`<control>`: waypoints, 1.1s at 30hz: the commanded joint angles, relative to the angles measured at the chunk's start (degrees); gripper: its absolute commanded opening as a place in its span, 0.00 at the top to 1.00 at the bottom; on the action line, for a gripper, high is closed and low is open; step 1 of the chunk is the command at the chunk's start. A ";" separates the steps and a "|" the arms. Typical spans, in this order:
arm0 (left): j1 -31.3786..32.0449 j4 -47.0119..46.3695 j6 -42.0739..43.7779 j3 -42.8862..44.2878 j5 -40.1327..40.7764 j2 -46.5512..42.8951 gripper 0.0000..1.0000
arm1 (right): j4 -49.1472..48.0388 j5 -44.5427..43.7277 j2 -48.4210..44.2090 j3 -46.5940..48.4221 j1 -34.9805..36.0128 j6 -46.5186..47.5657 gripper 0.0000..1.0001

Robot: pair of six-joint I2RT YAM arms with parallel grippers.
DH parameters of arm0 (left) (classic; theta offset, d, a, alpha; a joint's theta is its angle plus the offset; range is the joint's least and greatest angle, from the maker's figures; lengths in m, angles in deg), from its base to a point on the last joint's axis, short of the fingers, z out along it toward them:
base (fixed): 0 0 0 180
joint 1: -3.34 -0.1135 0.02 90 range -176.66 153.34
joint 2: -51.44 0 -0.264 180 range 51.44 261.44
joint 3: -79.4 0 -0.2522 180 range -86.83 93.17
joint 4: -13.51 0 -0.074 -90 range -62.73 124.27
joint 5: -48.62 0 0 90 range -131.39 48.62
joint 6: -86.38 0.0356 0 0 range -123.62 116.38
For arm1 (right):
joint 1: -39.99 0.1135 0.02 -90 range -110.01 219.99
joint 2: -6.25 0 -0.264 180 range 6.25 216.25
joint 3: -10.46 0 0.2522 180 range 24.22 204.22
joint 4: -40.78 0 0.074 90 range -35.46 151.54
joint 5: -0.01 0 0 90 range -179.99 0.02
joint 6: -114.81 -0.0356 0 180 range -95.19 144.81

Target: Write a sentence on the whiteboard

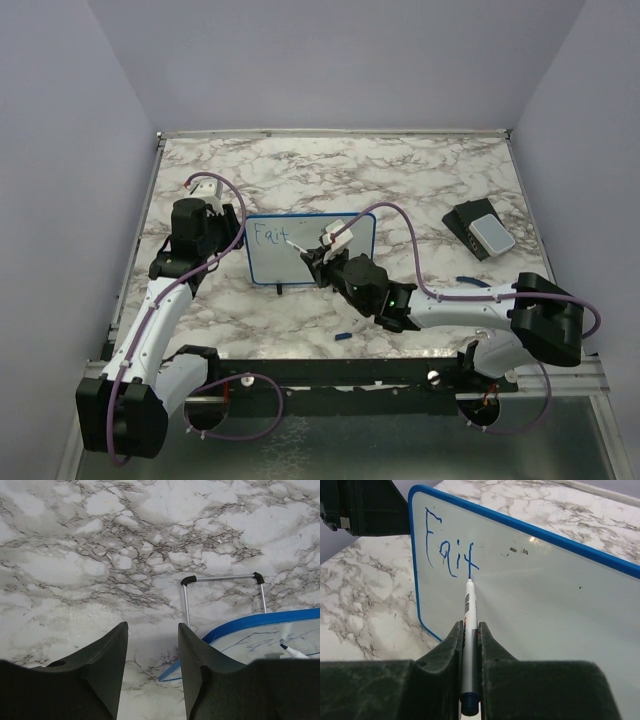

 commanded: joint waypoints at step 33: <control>0.32 -0.72 -0.18 -0.70 -1.96 -1.17 0.53 | 2.04 -4.22 -7.89 -1.32 0.40 0.94 0.99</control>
